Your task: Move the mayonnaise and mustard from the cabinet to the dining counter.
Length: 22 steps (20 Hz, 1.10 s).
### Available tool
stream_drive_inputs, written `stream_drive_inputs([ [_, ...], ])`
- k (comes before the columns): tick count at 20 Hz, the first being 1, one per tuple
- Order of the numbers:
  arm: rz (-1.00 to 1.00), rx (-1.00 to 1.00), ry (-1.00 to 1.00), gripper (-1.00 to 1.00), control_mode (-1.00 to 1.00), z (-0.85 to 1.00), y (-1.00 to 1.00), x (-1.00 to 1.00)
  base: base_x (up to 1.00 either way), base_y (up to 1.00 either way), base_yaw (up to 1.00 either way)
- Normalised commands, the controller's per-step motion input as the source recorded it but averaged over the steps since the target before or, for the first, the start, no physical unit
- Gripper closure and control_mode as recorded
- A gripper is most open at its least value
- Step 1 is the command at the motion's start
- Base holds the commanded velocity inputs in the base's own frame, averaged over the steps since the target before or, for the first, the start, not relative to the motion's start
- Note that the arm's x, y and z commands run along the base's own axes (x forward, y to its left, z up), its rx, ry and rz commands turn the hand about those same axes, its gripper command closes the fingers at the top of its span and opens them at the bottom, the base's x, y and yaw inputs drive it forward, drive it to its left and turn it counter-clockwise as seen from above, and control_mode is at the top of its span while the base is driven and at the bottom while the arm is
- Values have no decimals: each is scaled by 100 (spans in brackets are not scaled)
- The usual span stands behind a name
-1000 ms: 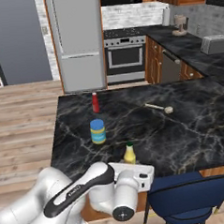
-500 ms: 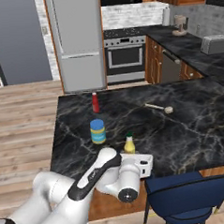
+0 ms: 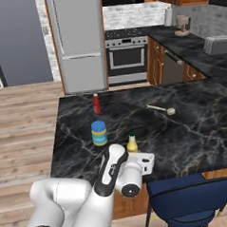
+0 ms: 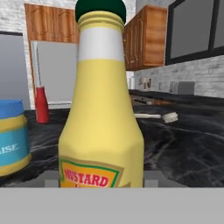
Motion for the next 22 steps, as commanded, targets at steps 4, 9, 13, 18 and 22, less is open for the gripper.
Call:
stream_drive_inputs([
  [4,0,0,0,100,-100,-17,0,37,0,0,0],
  [9,0,0,0,100,-100,-18,0,34,0,0,0],
  [13,0,0,0,100,-100,-20,0,28,0,0,0],
  [18,0,0,-1,100,-100,-20,0,21,0,0,0],
  [22,3,0,-3,100,-100,-12,-5,19,0,0,0],
])
